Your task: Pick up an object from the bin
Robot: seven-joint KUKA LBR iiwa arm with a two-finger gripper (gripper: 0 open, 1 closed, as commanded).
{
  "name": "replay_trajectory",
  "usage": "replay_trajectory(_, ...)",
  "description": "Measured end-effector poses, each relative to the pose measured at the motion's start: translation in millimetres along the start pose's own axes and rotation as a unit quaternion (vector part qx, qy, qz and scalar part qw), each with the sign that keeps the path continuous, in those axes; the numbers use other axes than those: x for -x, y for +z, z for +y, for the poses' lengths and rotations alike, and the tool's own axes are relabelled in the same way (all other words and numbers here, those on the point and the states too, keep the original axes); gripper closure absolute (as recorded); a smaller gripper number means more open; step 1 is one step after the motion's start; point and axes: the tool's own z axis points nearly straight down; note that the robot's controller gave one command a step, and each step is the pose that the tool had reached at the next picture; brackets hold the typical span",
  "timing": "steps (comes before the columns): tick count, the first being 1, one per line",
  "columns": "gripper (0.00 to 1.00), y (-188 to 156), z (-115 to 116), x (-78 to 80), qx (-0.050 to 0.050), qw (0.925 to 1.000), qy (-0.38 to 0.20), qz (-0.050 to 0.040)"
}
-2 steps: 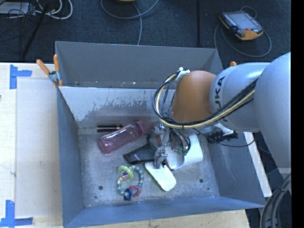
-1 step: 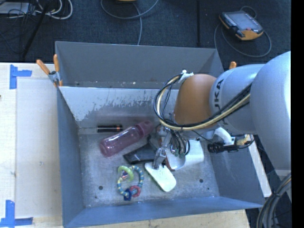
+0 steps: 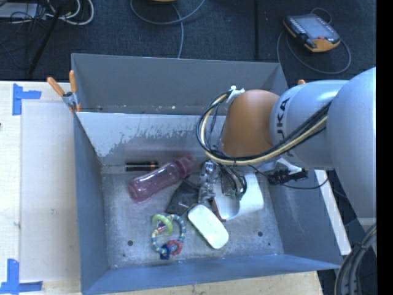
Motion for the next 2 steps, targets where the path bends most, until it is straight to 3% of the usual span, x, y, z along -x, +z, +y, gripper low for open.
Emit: replay_trajectory(2,1.00,-6.2,-0.4,-1.9,-0.001,1.0000,0.000,0.0038)
